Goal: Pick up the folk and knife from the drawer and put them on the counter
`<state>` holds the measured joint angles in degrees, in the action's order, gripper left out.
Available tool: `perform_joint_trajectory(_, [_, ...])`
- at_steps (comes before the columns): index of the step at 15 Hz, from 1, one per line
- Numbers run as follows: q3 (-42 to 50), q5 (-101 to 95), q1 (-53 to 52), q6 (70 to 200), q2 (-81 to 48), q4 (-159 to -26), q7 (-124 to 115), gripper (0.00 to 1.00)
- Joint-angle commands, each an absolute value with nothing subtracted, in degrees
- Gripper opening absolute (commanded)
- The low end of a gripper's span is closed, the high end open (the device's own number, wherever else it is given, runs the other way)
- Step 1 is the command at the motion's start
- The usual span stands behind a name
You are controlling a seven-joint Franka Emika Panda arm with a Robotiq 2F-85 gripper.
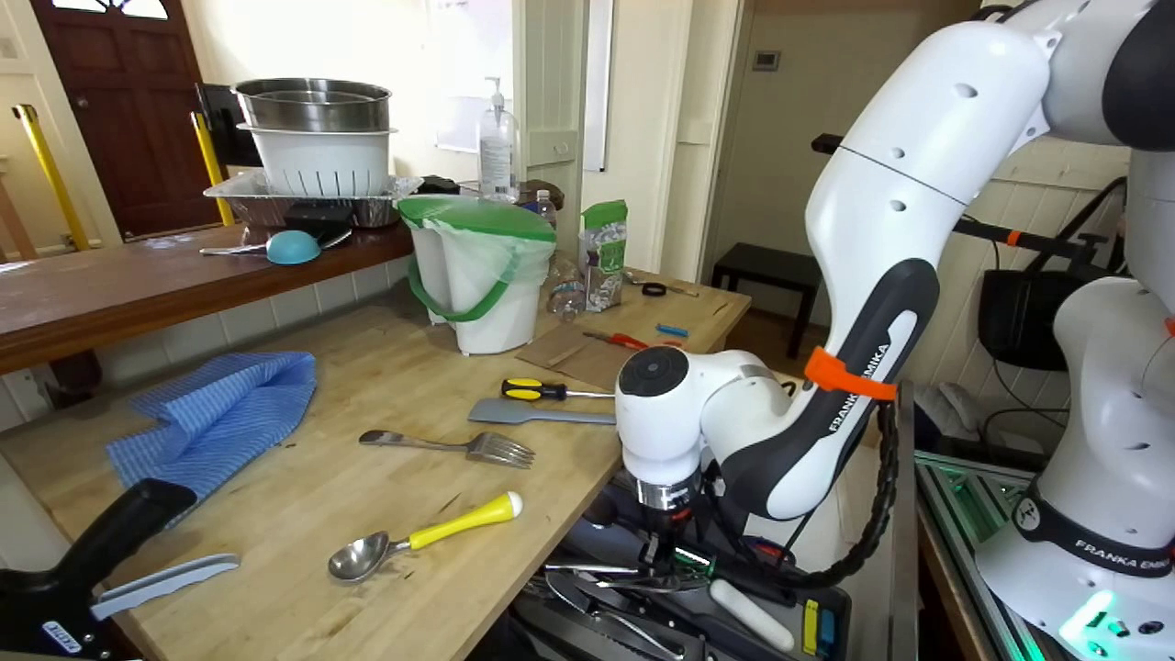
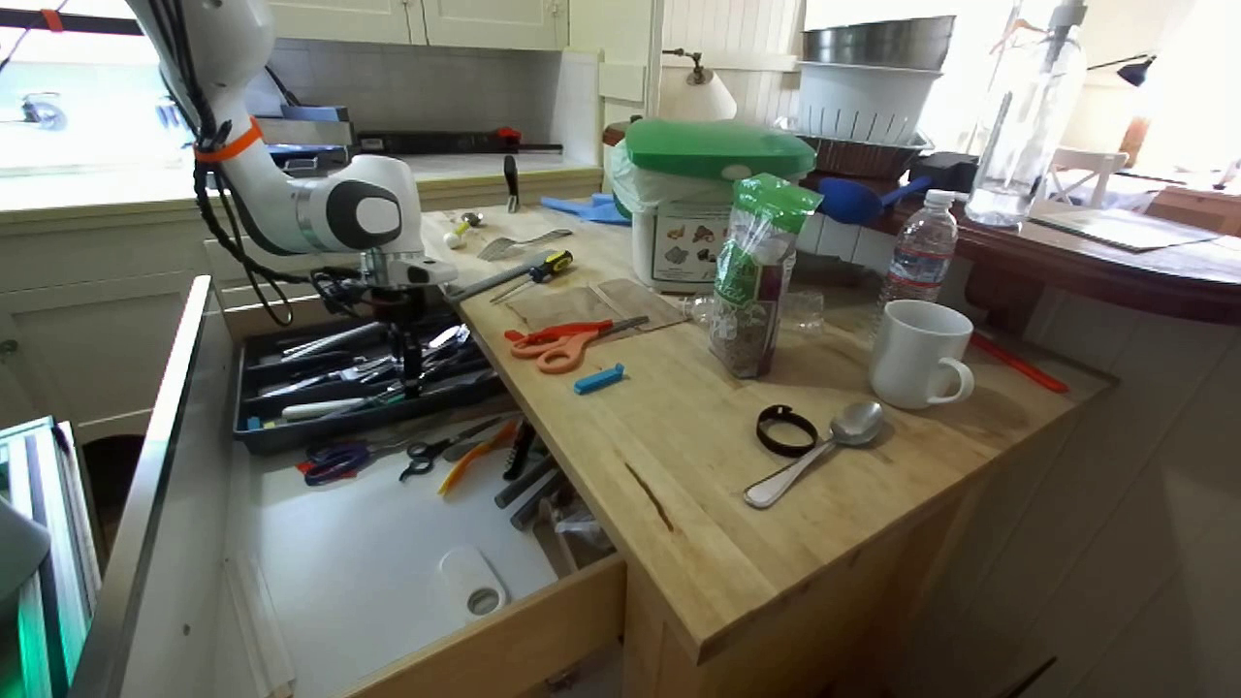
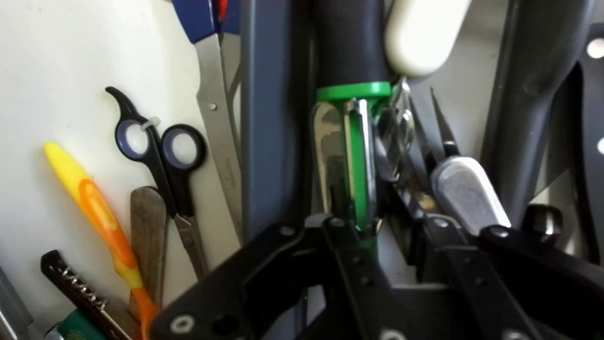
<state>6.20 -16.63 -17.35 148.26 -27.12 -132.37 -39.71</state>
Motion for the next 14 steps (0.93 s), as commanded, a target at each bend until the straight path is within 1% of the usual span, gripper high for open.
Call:
perform_joint_trajectory(1, [6.71, -15.50, -17.62, 145.45, -25.81, -133.08, -41.30, 0.01])
perform_joint_trajectory(2, [6.64, -15.13, -17.37, 144.30, -25.01, -133.24, -41.51, 0.01])
perform_joint_trajectory(3, [6.61, -14.87, -17.24, 142.79, -23.67, -133.70, -41.78, 0.04])
perform_joint_trajectory(8, [6.91, -18.81, -18.09, 135.96, -12.69, -136.66, -48.28, 0.04])
perform_joint_trajectory(12, [3.30, -18.23, -15.05, 128.99, -4.89, -135.92, -49.46, 0.04])
perform_joint_trajectory(14, [1.48, -14.81, -12.44, 126.78, -1.49, -135.18, -43.23, 0.04])
